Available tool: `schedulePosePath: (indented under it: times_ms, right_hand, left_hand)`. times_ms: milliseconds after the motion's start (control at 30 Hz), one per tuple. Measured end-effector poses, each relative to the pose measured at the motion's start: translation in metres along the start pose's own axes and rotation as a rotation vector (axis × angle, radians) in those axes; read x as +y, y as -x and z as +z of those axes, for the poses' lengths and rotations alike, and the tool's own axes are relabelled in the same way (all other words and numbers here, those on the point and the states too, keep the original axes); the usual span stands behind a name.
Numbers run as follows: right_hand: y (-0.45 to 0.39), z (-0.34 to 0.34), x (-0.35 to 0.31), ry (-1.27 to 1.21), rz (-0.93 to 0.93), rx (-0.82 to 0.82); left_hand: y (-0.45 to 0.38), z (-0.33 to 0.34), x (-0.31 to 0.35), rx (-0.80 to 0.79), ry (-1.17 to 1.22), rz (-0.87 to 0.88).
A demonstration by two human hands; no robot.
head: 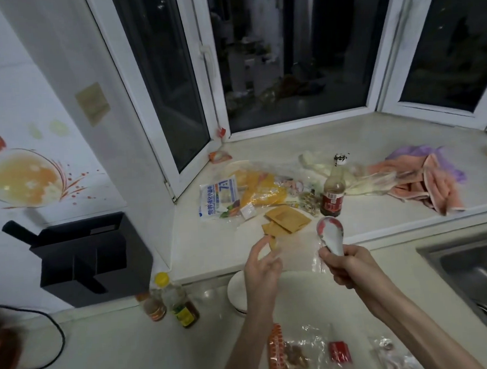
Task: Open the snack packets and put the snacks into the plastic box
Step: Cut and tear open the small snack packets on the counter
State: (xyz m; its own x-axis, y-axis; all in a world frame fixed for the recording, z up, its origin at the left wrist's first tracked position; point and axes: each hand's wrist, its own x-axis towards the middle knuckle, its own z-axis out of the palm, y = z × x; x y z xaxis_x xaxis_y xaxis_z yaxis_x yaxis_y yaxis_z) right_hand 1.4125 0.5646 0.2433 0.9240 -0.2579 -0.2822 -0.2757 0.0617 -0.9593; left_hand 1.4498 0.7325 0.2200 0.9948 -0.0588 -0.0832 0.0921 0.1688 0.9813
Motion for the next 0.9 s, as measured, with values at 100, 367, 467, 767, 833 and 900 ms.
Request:
schedulePosePath:
  times_ms: [100, 367, 467, 767, 833, 900]
  right_hand:
    - [0.001, -0.003, -0.002, 0.027, -0.016, 0.048]
    - [0.008, 0.014, -0.014, 0.066, -0.08, 0.088]
    - [0.012, 0.013, -0.015, 0.094, -0.11, 0.12]
    - [0.023, 0.01, -0.005, 0.136, -0.189, 0.05]
    - [0.022, 0.009, -0.002, 0.133, -0.181, 0.053]
    - [0.021, 0.01, -0.001, 0.169, -0.184, 0.051]
  left_hand:
    - [0.005, 0.002, 0.005, 0.048, -0.419, 0.349]
    - [0.015, 0.027, 0.016, -0.116, -0.594, 0.422]
    - [0.018, 0.029, 0.017, -0.107, -0.558, 0.413]
    - [0.018, 0.024, 0.022, -0.28, -0.565, 0.286]
    - [0.018, 0.021, 0.02, -0.309, -0.587, 0.275]
    - [0.021, 0.019, 0.019, -0.314, -0.593, 0.267]
